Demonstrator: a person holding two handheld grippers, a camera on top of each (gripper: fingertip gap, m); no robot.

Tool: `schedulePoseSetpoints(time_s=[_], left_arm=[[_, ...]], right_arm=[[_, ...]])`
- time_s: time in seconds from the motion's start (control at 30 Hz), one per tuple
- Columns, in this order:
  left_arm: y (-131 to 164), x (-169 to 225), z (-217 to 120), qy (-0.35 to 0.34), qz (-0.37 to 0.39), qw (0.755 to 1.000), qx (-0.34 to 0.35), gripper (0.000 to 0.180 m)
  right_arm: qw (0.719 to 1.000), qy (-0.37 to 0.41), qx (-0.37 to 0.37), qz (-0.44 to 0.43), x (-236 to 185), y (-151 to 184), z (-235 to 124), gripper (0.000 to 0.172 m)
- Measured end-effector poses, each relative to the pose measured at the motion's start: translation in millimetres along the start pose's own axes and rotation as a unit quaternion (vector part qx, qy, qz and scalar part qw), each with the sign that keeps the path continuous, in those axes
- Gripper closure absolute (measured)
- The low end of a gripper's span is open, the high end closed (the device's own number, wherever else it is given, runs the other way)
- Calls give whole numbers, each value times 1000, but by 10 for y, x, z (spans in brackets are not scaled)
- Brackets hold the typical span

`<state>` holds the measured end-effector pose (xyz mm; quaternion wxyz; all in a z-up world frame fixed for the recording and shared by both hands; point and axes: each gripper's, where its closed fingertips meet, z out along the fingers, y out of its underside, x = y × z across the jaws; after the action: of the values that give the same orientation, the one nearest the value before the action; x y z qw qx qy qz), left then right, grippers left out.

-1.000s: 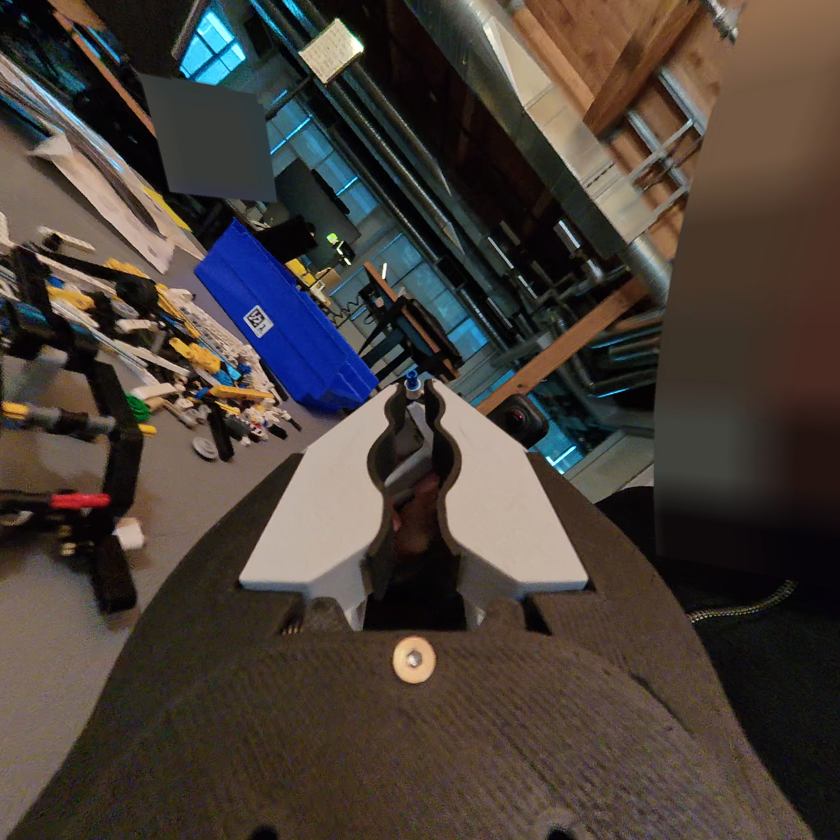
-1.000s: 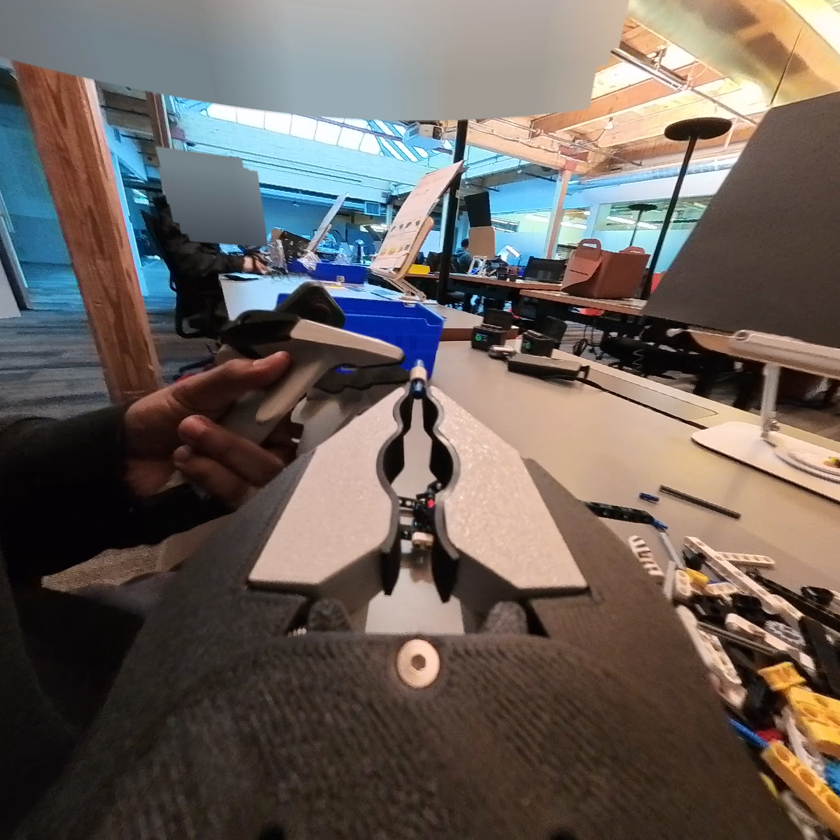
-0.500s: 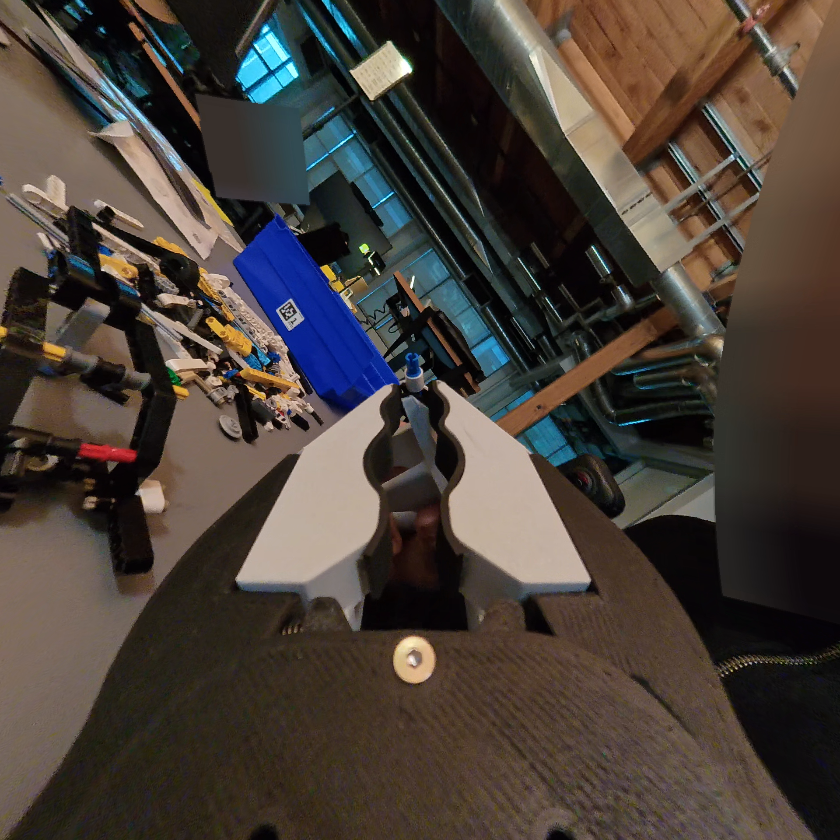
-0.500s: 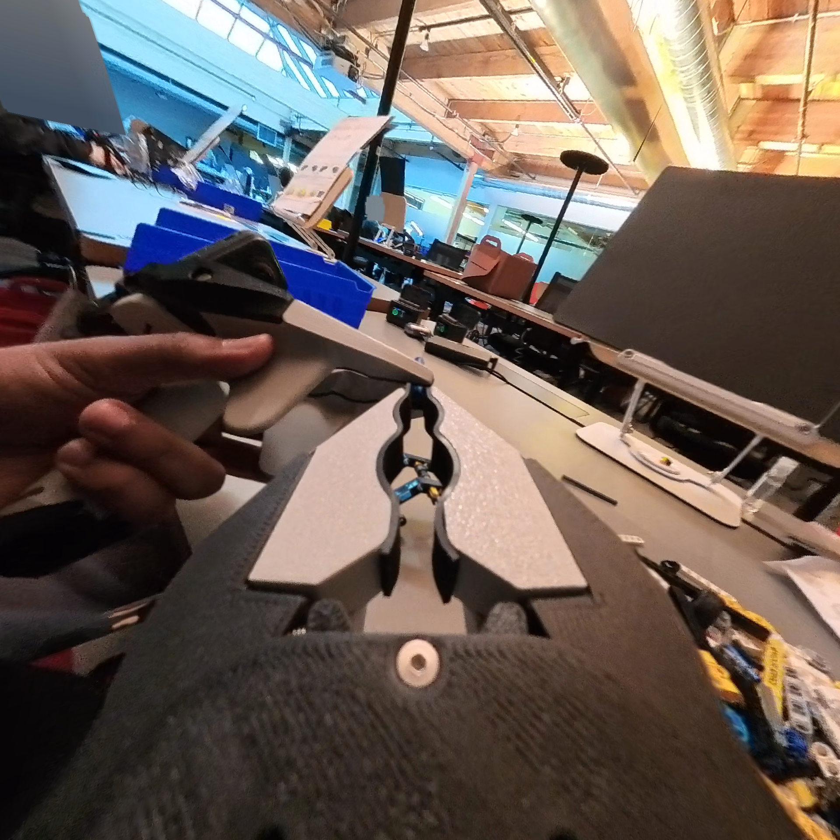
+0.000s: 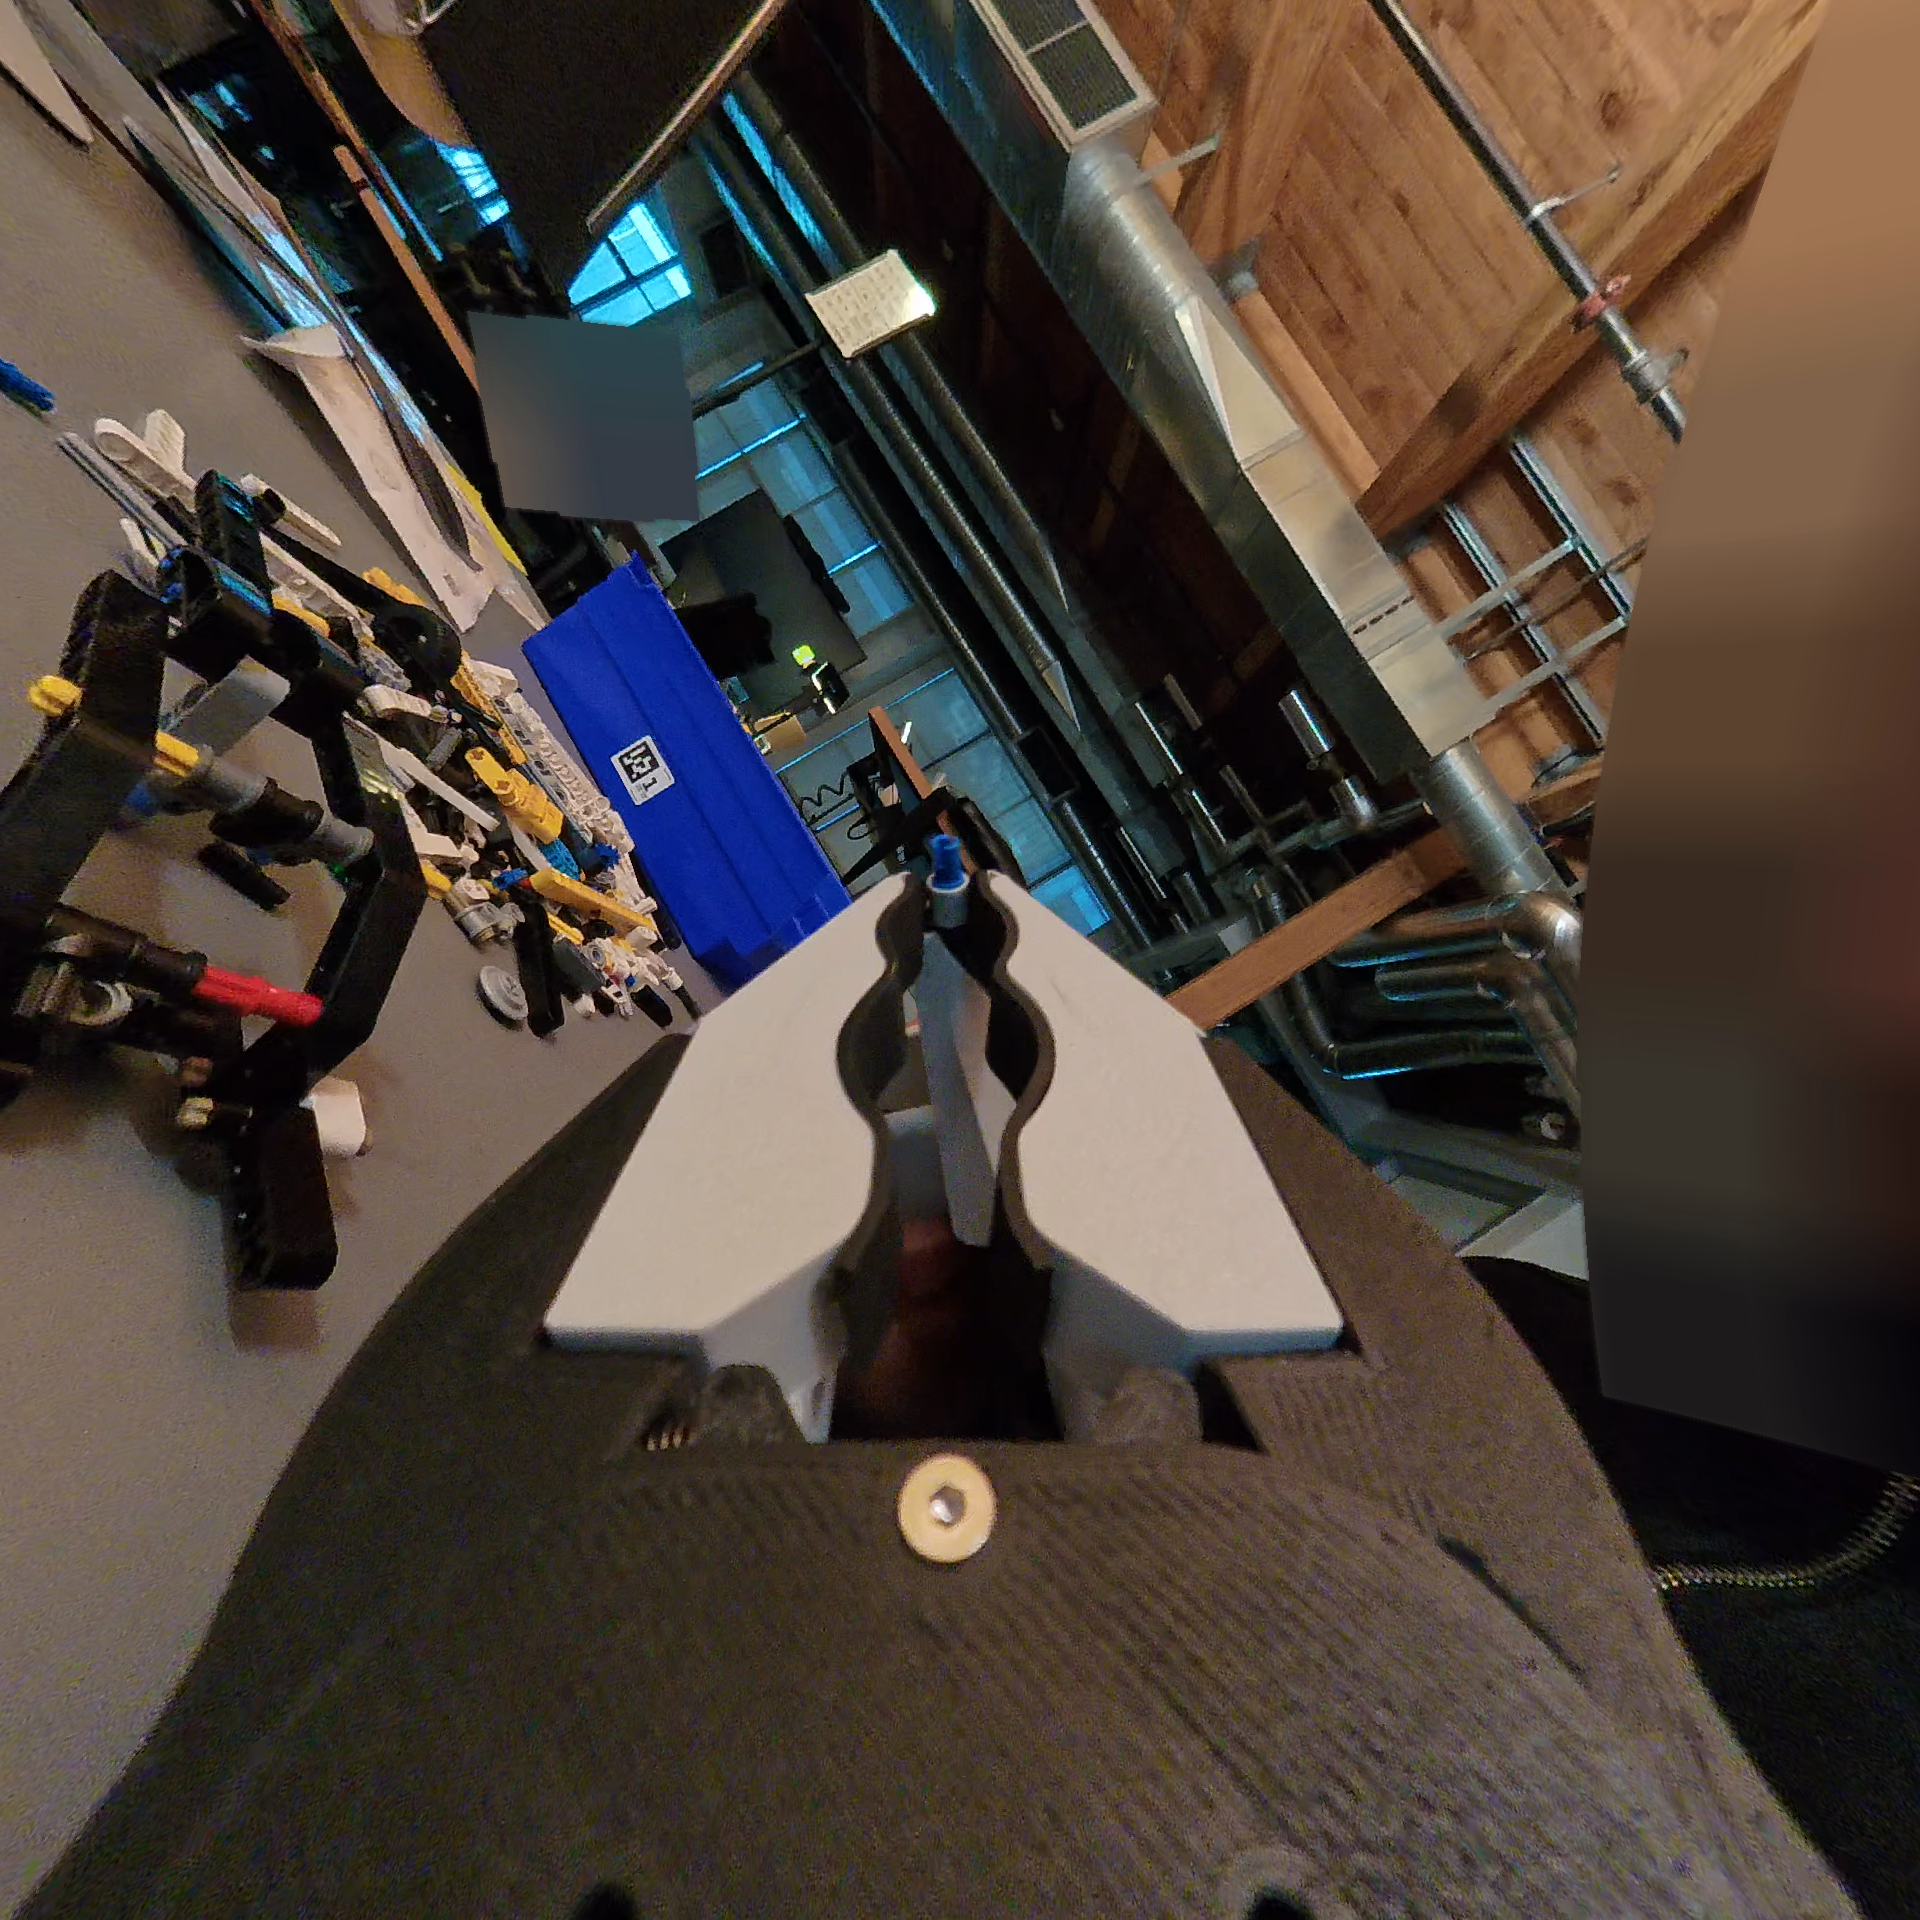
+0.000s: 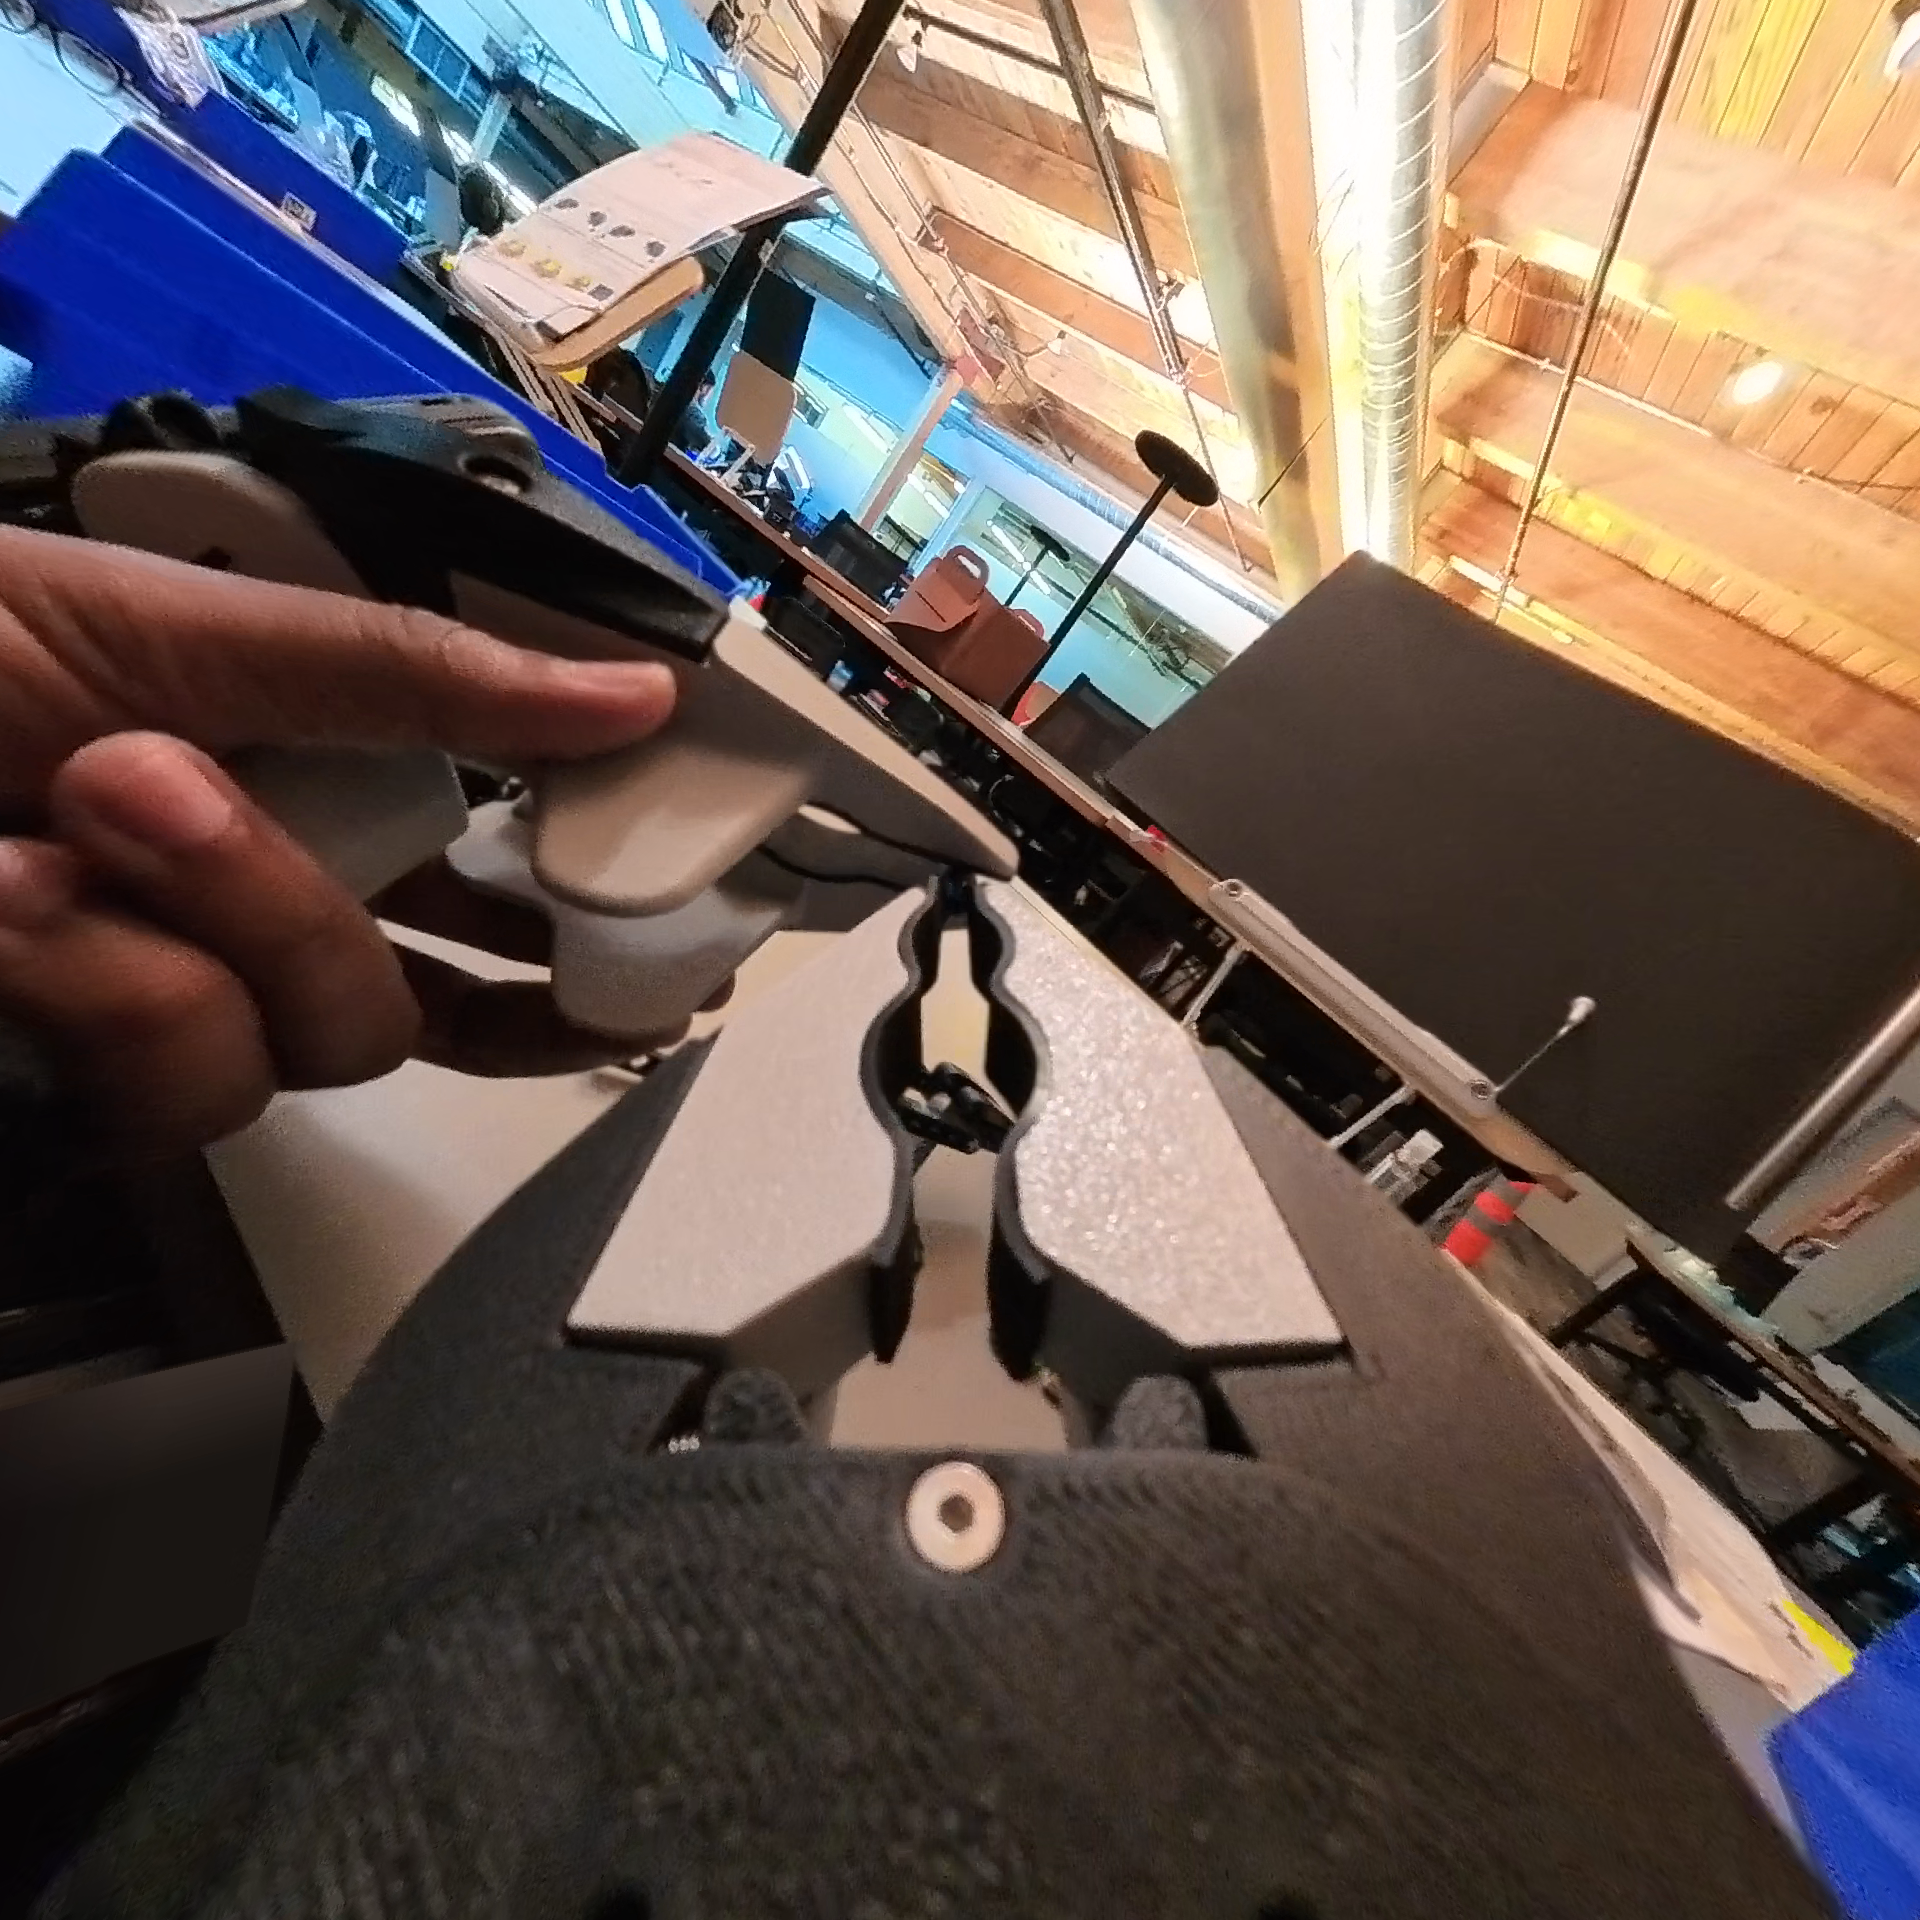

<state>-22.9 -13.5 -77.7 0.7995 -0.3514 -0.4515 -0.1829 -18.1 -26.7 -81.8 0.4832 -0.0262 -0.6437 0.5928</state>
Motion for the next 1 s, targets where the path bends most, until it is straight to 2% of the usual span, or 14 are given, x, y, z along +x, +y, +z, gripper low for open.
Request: schedulePoseSetpoints(time_s=[0.1, 0.2, 0.27, 0.33, 0.4, 0.43, 0.53, 0.57, 0.6, 0.73, 0.93, 1.0], left_arm=[[1, -3, -6, -3, 8, 1000, -6, 176], [-68, -37, -46, -23, 40, 999, 3, 176], [-123, -109, -99, -55, 91, 994, 0, 176], [-140, -218, -149, -113, 185, 976, -19, 176], [-137, -283, -173, -171, 296, 939, -44, 176], [-132, -288, -172, -197, 355, 912, -57, 176], [-95, -298, -151, -265, 531, 800, -94, 176], [-76, -304, -144, -279, 570, 766, -100, 176], [-45, -317, -133, -287, 595, 744, -107, 176], [73, -417, -116, -296, 626, 709, -133, 176], [141, -460, -112, -304, 693, 634, -157, 176], [164, -486, -114, -303, 701, 624, -165, 176]], right_arm=[[1000, -2, 1, 15, -8, 2, 2, 170], [997, -31, 18, 70, -40, -10, -13, 168], [988, -73, 27, 133, -62, -16, -31, 165], [970, -85, 37, 224, 69, -25, -46, 165], [941, -114, 34, 317, 155, -16, -51, 161], [927, -131, 25, 350, 167, -4, -45, 159], [901, -176, -24, 395, 81, 60, -16, 149], [897, -185, -38, 400, 45, 79, -9, 148], [892, -190, -46, 407, 21, 87, -3, 148], [880, -188, -69, 431, -29, 188, 23, 156], [854, -213, -102, 464, -105, 312, 14, 159], [850, -229, -110, 462, -127, 329, -2, 170]])
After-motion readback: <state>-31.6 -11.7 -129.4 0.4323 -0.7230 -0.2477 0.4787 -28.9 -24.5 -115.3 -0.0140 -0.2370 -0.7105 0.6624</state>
